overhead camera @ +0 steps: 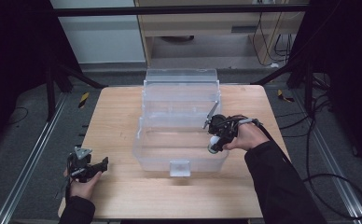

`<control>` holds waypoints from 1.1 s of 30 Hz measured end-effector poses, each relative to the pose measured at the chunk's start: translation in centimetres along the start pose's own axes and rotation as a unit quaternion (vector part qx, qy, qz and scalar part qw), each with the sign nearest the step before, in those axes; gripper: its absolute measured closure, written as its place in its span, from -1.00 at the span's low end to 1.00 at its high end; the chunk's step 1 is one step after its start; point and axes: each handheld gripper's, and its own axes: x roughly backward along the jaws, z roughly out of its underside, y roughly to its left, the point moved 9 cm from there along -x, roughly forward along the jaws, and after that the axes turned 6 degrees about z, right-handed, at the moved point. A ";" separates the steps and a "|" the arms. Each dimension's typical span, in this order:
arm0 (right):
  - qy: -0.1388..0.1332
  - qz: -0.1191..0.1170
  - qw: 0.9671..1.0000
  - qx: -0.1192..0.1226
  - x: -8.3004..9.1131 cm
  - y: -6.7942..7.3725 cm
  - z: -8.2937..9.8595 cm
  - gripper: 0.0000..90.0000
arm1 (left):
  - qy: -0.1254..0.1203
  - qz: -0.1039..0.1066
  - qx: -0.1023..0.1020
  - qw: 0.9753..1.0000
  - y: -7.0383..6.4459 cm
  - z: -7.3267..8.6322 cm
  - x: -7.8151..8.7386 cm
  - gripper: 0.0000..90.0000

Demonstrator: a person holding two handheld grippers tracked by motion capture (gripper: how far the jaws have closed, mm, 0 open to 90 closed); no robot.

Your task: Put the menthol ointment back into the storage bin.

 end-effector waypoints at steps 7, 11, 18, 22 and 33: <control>0.003 -0.008 1.000 0.000 -1.5 0.2 0.6 0.12 | 0.000 0.000 -0.001 1.000 0.0 0.0 0.0 -0.44; 0.006 -0.010 1.000 -0.007 -2.1 0.0 1.2 0.12 | 0.001 -0.001 0.000 1.000 0.0 0.0 -0.1 -0.44; 0.008 -0.014 1.000 -0.008 -2.9 0.1 1.8 0.12 | 0.001 0.000 -0.001 1.000 0.0 0.0 0.0 -0.44; 0.011 -0.013 1.000 -0.007 -3.2 0.0 2.0 0.12 | 0.000 0.000 -0.002 1.000 0.0 0.1 0.0 -0.44; 0.012 -0.018 1.000 -0.009 -4.1 0.1 2.5 0.12 | 0.002 -0.001 -0.002 1.000 0.1 0.1 0.0 -0.44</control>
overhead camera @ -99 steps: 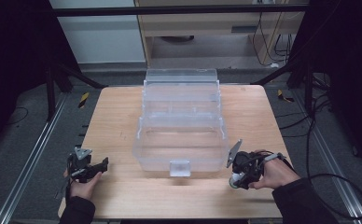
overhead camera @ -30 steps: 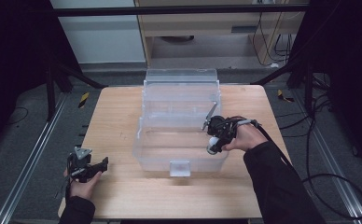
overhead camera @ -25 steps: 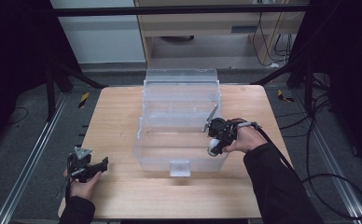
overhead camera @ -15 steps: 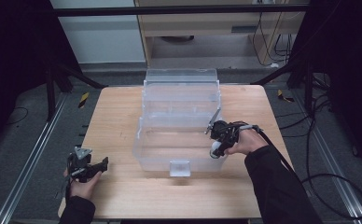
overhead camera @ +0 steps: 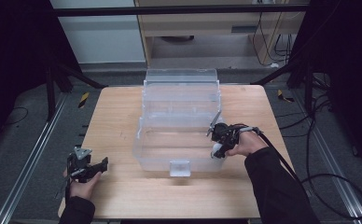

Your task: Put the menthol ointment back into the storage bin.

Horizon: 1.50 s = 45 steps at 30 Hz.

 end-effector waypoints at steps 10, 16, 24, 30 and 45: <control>0.000 -0.002 1.000 0.009 -0.5 0.2 0.2 0.11 | 0.000 0.000 0.001 1.000 0.1 0.0 0.0 -0.44; 0.000 -0.005 1.000 0.006 -0.5 0.3 0.2 0.09 | 0.002 0.001 -0.001 1.000 0.0 0.0 -0.1 -0.44; -0.004 -0.001 1.000 0.003 -0.3 0.3 0.1 0.06 | 0.001 0.002 -0.001 1.000 0.0 0.0 -0.1 -0.44; -0.048 0.017 0.998 -0.022 1.5 0.0 -0.2 -0.15 | 0.001 0.001 0.002 1.000 0.1 0.0 -0.1 -0.44; -0.235 0.106 0.953 -0.159 6.7 -1.0 2.5 -0.60 | 0.000 0.004 0.004 1.000 0.0 0.0 0.0 -0.43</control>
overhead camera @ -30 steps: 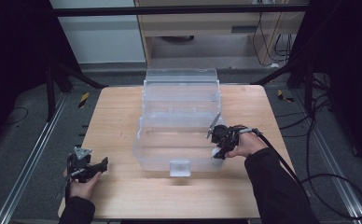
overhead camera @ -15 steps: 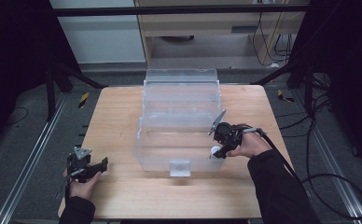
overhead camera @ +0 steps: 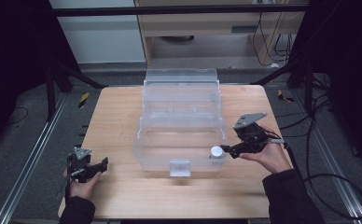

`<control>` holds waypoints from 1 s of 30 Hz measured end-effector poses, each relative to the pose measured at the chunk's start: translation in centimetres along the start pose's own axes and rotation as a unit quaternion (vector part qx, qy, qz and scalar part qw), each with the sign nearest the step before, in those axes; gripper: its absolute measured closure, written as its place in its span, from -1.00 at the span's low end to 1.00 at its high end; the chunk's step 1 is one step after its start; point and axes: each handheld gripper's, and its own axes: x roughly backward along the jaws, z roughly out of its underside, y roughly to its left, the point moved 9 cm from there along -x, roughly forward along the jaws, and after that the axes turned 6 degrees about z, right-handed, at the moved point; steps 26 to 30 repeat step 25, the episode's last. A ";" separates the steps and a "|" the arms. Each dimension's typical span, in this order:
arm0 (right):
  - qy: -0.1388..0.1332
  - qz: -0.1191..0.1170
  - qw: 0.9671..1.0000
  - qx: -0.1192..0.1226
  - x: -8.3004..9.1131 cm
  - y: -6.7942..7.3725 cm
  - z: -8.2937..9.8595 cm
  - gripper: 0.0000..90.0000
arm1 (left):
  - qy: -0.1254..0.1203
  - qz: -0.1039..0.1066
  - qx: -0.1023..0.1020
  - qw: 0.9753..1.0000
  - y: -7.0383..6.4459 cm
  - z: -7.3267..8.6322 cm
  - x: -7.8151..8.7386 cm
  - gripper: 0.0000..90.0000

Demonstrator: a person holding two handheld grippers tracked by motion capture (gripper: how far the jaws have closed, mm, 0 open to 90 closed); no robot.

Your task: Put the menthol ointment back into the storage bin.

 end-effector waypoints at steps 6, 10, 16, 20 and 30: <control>-0.055 0.034 0.995 -0.081 1.0 -1.2 2.7 -0.62 | -0.004 0.002 0.002 1.000 0.0 -0.1 0.1 -0.34; -0.067 0.044 0.989 -0.126 0.7 -1.6 5.5 -0.62 | -0.002 0.004 0.003 1.000 -0.1 -0.1 0.1 -0.24; -0.057 0.065 0.983 -0.164 0.1 -2.6 8.8 -0.64 | -0.001 0.006 0.004 1.000 -0.2 0.0 0.3 -0.16; -0.068 0.084 0.977 -0.186 0.1 -3.2 10.5 -0.66 | -0.003 0.006 0.004 1.000 -0.2 -0.1 0.3 -0.17; -0.055 0.108 0.972 -0.200 -0.5 -4.1 12.5 -0.70 | -0.007 0.001 0.007 1.000 0.2 -0.2 0.4 -0.24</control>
